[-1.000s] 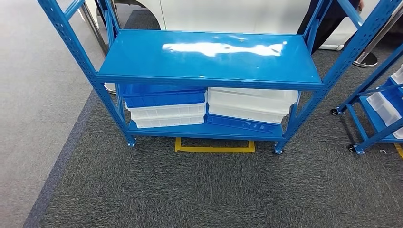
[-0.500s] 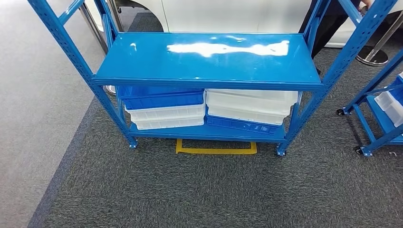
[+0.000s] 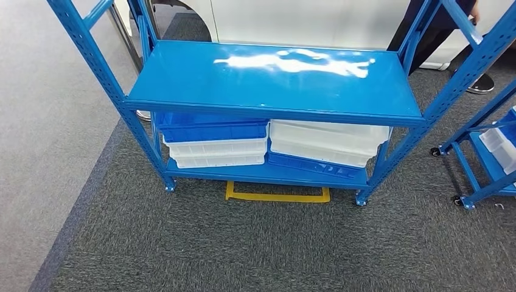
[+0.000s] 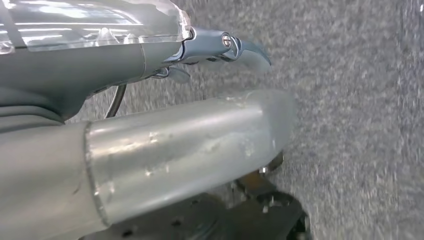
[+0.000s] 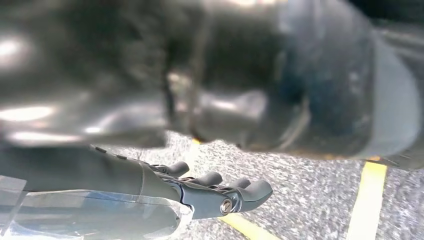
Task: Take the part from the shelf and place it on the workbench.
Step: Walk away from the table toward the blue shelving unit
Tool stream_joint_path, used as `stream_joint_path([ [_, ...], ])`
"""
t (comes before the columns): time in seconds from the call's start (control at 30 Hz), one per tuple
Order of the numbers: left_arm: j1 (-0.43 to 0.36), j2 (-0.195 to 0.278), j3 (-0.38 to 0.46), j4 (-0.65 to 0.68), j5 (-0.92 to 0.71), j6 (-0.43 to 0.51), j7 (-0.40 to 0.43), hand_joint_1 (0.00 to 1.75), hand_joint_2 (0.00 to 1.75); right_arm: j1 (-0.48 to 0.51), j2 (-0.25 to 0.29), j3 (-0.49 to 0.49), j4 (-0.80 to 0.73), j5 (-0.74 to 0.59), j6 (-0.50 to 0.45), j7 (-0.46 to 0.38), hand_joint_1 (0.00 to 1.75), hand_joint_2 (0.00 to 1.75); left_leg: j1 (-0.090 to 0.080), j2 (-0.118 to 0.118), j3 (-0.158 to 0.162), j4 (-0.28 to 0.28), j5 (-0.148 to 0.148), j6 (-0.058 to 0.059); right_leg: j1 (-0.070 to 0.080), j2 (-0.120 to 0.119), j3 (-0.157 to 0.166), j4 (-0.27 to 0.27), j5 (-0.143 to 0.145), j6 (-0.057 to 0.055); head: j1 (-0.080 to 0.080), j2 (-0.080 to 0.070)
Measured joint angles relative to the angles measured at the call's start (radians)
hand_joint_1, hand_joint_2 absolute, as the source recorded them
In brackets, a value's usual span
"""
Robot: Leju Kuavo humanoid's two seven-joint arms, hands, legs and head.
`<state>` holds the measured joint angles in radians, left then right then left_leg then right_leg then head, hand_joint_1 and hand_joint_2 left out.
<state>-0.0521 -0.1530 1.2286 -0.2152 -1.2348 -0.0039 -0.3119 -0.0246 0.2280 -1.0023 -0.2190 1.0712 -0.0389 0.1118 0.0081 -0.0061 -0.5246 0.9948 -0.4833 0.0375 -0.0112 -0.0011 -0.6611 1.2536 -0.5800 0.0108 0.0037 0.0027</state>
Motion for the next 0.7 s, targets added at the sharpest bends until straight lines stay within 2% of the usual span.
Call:
stream_joint_path([
  [0.03, 0.001, -0.001, 0.000, 0.000, 0.000, 0.000, 0.000, 0.00, 0.00, 0.000, 0.000, 0.000, 0.000, 0.000, 0.000, 0.000, 0.00, 0.00, 0.000, -0.001, 0.008, 0.001, -0.006, -0.003, -0.001, 0.000, 0.026, -0.067, 0.046, -0.002, 0.000, 0.000],
  [0.07, 0.001, -0.001, 0.000, 0.000, 0.000, 0.000, 0.000, 0.00, 0.00, 0.000, -0.001, -0.001, 0.000, 0.000, 0.000, 0.000, 0.00, 0.00, -0.002, -0.002, 0.013, 0.003, -0.013, -0.008, -0.001, 0.000, 0.052, -0.132, 0.078, -0.006, 0.000, 0.000],
  [0.1, 0.000, -0.002, 0.000, 0.000, 0.000, 0.000, 0.001, 0.00, 0.00, 0.000, -0.001, -0.002, 0.000, 0.000, 0.000, 0.000, 0.00, 0.00, -0.003, -0.003, 0.015, 0.005, -0.020, -0.013, 0.000, 0.001, 0.072, -0.178, 0.096, -0.010, 0.000, 0.000],
  [0.13, -0.001, -0.003, 0.000, 0.000, 0.000, 0.000, 0.001, 0.00, 0.00, 0.000, -0.001, -0.002, 0.000, 0.000, 0.000, 0.000, 0.00, 0.00, -0.005, -0.003, 0.016, 0.007, -0.024, -0.019, 0.002, 0.002, 0.081, -0.201, 0.099, -0.015, 0.000, 0.000],
  [0.27, -0.004, -0.003, 0.000, 0.000, 0.000, 0.000, 0.001, 0.00, 0.00, 0.002, 0.000, -0.003, 0.000, 0.000, 0.000, 0.001, 0.00, 0.00, -0.003, -0.001, 0.016, 0.025, -0.045, -0.039, 0.001, 0.003, 0.093, -0.215, 0.088, -0.036, 0.000, 0.000],
  [0.3, -0.004, -0.003, 0.000, 0.000, 0.000, 0.000, 0.001, 0.00, 0.00, 0.002, 0.000, -0.003, 0.000, 0.000, 0.000, 0.001, 0.00, 0.00, -0.001, 0.000, 0.002, 0.059, -0.064, -0.044, -0.001, 0.002, 0.098, -0.219, 0.086, -0.042, 0.000, 0.000],
  [0.33, -0.004, -0.003, 0.000, 0.000, 0.000, 0.000, 0.001, 0.00, 0.00, 0.002, 0.001, -0.003, 0.000, 0.000, 0.000, 0.001, 0.00, 0.00, 0.000, 0.001, -0.026, 0.116, -0.091, -0.049, -0.002, 0.000, 0.102, -0.221, 0.084, -0.046, 0.000, 0.000],
  [0.4, -0.003, -0.003, 0.000, 0.000, 0.001, 0.000, 0.001, 0.00, 0.00, 0.002, 0.001, -0.004, 0.000, 0.000, 0.000, 0.001, 0.00, 0.00, 0.003, 0.001, -0.104, 0.252, -0.141, -0.056, -0.002, -0.002, 0.110, -0.221, 0.076, -0.051, -0.001, 0.000],
  [0.43, -0.002, -0.003, 0.000, 0.000, 0.001, 0.000, 0.002, 0.00, 0.00, 0.002, 0.001, -0.004, 0.000, 0.000, 0.000, 0.001, 0.00, 0.00, 0.003, 0.001, -0.134, 0.295, -0.145, -0.057, -0.002, -0.002, 0.115, -0.221, 0.071, -0.051, -0.001, 0.000],
  [0.47, -0.001, -0.003, 0.000, 0.000, 0.001, -0.001, 0.003, 0.00, 0.00, 0.003, 0.001, -0.004, 0.000, 0.000, 0.000, 0.002, 0.00, 0.00, 0.003, 0.001, -0.146, 0.299, -0.127, -0.057, -0.002, -0.001, 0.122, -0.221, 0.066, -0.051, -0.001, 0.000],
  [0.5, 0.001, -0.003, 0.000, 0.000, 0.001, -0.001, 0.003, 0.00, 0.00, 0.003, 0.001, -0.005, 0.000, 0.000, 0.001, 0.002, 0.00, 0.00, 0.003, 0.001, -0.139, 0.263, -0.088, -0.055, -0.001, 0.000, 0.131, -0.221, 0.060, -0.049, -0.001, 0.000],
  [0.57, 0.001, -0.003, 0.001, 0.000, 0.001, -0.001, 0.003, 0.00, 0.00, 0.004, 0.002, -0.005, 0.001, 0.000, 0.002, 0.002, 0.00, 0.00, 0.000, 0.002, -0.092, 0.132, -0.001, -0.043, -0.001, 0.001, 0.148, -0.221, 0.047, -0.044, 0.000, 0.000],
  [0.6, 0.001, -0.003, 0.001, 0.000, 0.001, -0.001, 0.003, 0.00, 0.00, 0.003, 0.003, -0.005, 0.001, 0.000, 0.002, 0.002, 0.00, 0.00, -0.003, 0.002, -0.071, 0.077, 0.022, -0.037, 0.000, 0.001, 0.153, -0.221, 0.041, -0.040, -0.001, 0.000],
  [0.63, 0.000, -0.002, 0.001, 0.000, 0.002, 0.000, 0.003, 0.00, 0.00, 0.003, 0.003, -0.006, 0.001, 0.000, 0.002, 0.002, 0.00, 0.00, -0.006, 0.002, -0.059, 0.045, 0.029, -0.032, 0.001, 0.001, 0.154, -0.221, 0.037, -0.035, 0.000, 0.000],
  [0.7, 0.001, -0.002, 0.001, 0.000, 0.002, 0.000, 0.004, 0.00, 0.00, 0.002, 0.004, -0.006, 0.001, 0.000, 0.002, 0.002, 0.00, 0.00, -0.010, 0.002, -0.053, 0.028, 0.022, -0.024, 0.001, 0.001, 0.155, -0.226, 0.034, -0.024, -0.001, 0.000],
])
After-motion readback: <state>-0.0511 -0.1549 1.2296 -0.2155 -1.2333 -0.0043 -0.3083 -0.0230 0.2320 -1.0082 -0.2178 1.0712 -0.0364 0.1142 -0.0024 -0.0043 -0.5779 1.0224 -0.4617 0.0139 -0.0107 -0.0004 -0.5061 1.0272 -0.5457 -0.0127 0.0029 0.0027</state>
